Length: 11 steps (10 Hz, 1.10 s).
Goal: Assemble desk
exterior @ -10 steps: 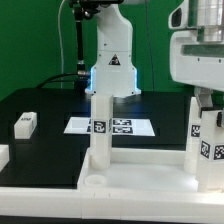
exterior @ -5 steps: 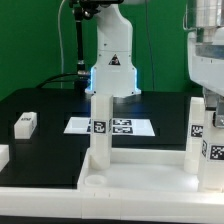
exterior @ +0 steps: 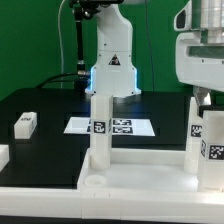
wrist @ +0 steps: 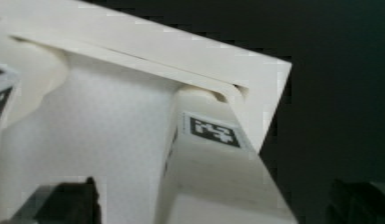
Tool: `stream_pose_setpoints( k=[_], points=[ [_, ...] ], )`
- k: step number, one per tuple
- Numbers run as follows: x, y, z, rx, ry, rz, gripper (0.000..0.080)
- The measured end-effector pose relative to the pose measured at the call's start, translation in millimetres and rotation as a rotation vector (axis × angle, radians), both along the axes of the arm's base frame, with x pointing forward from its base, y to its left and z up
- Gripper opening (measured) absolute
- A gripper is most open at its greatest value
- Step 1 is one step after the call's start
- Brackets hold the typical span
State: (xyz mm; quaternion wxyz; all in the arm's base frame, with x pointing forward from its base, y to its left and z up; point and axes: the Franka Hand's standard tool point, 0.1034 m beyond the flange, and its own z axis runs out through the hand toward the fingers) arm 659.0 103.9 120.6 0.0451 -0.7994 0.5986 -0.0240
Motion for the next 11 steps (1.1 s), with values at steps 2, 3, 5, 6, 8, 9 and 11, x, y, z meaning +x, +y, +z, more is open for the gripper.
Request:
stream_pose_setpoints(
  k=[2,3,5,6,8,9,11],
  points=[
    [0.6,0.6,0.3,-0.017,-0.011,0.175,0.0649],
    [0.3,0.8,-0.7,-0.025,-0.013,0.260,0.0649],
    [-0.6,1.6,-3.3,-0.050,-0.015,0.430,0.0649],
    [-0.5,2.7,-3.7,-0.057,-0.020,0.505,0.0649],
    [0.0,3.8,-3.2,-0.070,-0.027,0.640,0.0649],
    [-0.1,5.2,-3.1,-0.072,-0.029,0.672,0.0649],
    [1.5,5.3,-3.0,-0.095,-0.046,0.806,0.0649]
  ],
)
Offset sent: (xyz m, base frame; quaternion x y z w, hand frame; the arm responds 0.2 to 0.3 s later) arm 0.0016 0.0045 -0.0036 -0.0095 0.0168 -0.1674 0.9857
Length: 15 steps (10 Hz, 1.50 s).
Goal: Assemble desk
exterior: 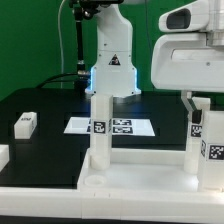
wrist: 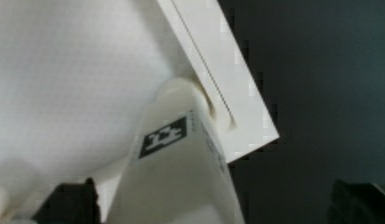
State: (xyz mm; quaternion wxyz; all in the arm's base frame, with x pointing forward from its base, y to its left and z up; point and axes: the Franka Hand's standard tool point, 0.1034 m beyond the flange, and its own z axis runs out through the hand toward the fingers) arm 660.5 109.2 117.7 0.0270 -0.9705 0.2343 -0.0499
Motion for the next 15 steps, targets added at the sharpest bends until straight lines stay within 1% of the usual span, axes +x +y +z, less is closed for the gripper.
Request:
stream_pose_setpoints(
  k=[2,3,6,7,8,9,10,11,15],
  points=[
    [-0.1,1.3,-1.0,-0.025,-0.007,0.121,0.0649],
    [0.1,0.1,-1.0,-0.045,-0.009,0.224,0.0649],
    [0.6,-4.2,-0.9,-0.087,-0.010,0.441,0.0649],
    [0.6,-4.9,-0.9,-0.093,-0.010,0.483,0.0601],
    [0.7,-5.5,-0.9,-0.094,-0.010,0.493,0.0601],
    [0.7,-5.6,-0.9,-0.093,-0.010,0.485,0.0426],
    [0.8,-5.8,-0.9,-0.093,-0.010,0.484,0.0426],
    [0.8,-6.0,-0.9,-0.093,-0.010,0.484,0.0288],
    [0.9,-6.3,-0.9,-0.089,-0.009,0.453,0.0288]
  ],
)
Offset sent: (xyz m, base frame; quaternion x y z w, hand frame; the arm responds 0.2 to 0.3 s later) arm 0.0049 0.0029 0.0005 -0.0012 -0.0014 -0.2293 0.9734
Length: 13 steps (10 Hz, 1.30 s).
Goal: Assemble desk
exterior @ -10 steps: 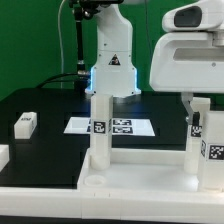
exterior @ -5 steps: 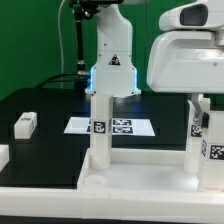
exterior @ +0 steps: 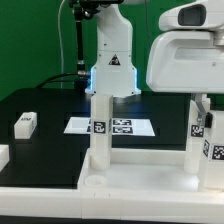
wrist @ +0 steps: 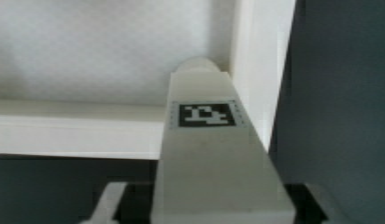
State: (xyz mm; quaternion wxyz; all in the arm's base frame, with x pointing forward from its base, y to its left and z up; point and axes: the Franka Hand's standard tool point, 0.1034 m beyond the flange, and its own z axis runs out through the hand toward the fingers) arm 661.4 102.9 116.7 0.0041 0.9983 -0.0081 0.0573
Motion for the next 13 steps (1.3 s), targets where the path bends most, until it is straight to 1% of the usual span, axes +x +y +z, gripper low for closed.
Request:
stream_pose_setpoints(
  k=[1,5,10,13],
  points=[
    [0.1,-1.0,0.0,0.018,-0.001,-0.134,0.0288],
    [-0.8,-2.8,-1.5,0.059,-0.013,-0.566,0.0290],
    [-1.0,-6.5,-2.0,0.111,-0.017,-0.995,0.0290],
    [-2.7,-1.2,-3.0,0.140,-0.017,-1.270,0.0290]
  ],
)
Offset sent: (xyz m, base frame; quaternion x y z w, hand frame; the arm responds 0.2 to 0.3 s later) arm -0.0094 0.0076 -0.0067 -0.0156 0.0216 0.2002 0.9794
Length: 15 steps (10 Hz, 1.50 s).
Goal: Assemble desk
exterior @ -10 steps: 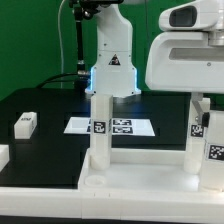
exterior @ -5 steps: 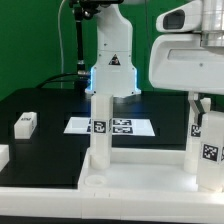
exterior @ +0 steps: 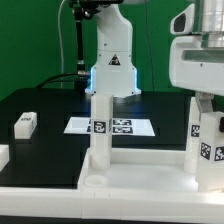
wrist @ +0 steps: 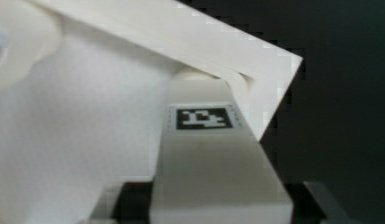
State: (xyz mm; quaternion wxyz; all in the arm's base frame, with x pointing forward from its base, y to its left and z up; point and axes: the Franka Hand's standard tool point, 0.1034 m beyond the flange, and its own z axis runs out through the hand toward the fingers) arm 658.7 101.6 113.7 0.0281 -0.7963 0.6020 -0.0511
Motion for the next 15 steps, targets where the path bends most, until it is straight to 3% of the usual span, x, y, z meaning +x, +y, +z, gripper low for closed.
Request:
stream_pose_setpoints(
  k=[2,6,7,8,9,15],
  points=[
    [0.0,0.2,0.1,0.027,-0.003,-0.197,0.0290],
    [0.6,-1.0,0.2,0.037,-0.006,-0.242,0.0290],
    [0.7,-1.4,0.3,0.030,-0.005,-0.175,0.0470],
    [0.7,-1.9,0.3,0.021,-0.004,-0.112,0.0470],
    [0.7,-1.8,0.3,0.010,-0.003,-0.017,0.0606],
    [0.5,1.1,-0.1,-0.060,0.004,0.531,0.0649]
  ],
)
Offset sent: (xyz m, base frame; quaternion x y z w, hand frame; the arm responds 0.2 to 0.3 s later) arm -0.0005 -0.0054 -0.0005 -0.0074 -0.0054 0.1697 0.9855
